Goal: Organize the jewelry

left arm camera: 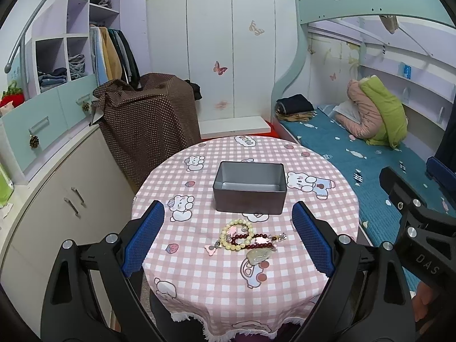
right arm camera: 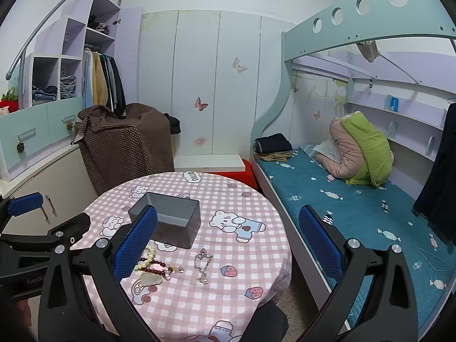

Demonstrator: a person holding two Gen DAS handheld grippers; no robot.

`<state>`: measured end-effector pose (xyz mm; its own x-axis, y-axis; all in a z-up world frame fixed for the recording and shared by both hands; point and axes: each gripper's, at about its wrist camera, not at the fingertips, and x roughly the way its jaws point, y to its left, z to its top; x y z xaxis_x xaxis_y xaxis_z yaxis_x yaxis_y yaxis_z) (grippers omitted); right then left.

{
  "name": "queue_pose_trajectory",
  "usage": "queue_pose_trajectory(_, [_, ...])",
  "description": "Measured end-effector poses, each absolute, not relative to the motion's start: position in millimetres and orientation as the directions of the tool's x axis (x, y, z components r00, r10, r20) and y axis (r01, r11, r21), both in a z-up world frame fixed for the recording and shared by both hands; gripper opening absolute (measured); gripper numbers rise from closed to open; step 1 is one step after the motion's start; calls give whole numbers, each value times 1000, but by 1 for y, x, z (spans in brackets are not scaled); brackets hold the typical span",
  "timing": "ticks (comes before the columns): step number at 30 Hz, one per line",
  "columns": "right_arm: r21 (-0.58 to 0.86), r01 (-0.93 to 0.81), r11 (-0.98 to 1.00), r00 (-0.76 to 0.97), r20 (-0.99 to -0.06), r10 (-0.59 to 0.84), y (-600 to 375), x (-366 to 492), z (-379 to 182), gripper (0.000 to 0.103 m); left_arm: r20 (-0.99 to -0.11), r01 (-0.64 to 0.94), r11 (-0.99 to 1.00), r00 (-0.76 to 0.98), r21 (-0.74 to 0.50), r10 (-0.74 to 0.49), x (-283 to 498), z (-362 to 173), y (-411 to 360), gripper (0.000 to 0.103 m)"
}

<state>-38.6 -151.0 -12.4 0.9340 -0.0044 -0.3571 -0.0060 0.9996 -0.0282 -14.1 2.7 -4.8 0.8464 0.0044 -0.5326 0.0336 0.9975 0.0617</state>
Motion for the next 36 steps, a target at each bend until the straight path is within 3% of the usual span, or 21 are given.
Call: queue_pose_trajectory(36, [-7,-37,999,928,-371,32,-144,-36,-14,96,-534,18,998,846,55,14,-21,-5,12,91])
